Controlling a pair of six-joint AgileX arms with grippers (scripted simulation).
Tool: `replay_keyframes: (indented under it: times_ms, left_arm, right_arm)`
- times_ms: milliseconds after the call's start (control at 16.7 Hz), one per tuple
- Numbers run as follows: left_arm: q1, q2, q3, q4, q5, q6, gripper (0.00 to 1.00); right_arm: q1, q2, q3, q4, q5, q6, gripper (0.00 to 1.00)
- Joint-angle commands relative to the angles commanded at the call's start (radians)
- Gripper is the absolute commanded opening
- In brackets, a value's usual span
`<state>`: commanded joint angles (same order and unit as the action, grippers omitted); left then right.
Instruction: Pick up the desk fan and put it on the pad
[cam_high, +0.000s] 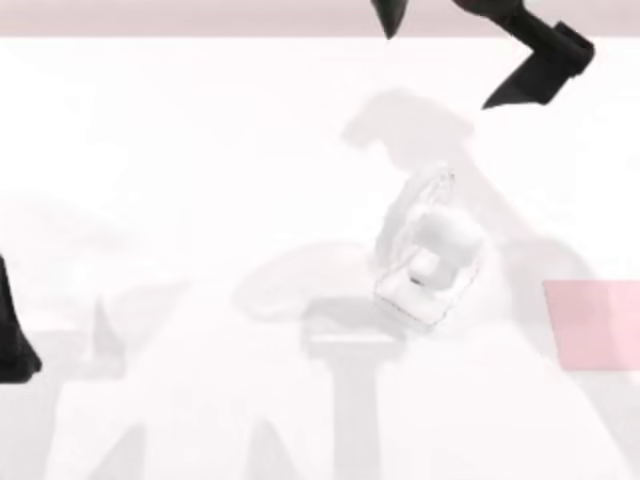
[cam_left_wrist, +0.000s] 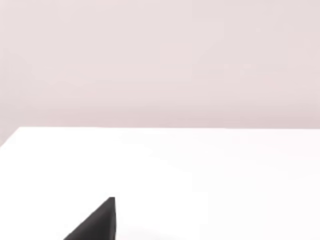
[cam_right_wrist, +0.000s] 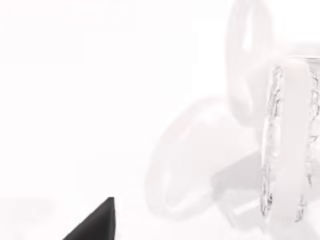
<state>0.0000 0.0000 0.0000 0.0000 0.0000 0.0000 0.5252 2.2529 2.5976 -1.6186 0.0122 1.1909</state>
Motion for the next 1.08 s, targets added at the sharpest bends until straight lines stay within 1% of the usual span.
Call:
replay_keyframes:
  times_ms: [180,360,780,900,1080]
  left_arm:
    - [0.0,0.0,0.0,0.0,0.0,0.0,1.0]
    - [0.0,0.0,0.0,0.0,0.0,0.0,1.0]
    - [0.0,0.0,0.0,0.0,0.0,0.0,1.0]
    - [0.0,0.0,0.0,0.0,0.0,0.0,1.0]
    - [0.0,0.0,0.0,0.0,0.0,0.0,1.0]
  right_arm:
    - [0.031,0.139,0.052,-0.12,-0.005,0.035,1.0]
    - [0.044,0.192,0.066,-0.168,-0.007,0.047,1.0]
    - [0.04,0.189,0.048,-0.153,-0.007,0.045,1.0]
    - [0.04,0.17,-0.01,-0.109,-0.007,0.043,1.0]
    - [0.042,0.125,-0.166,-0.007,-0.008,0.044,1.0]
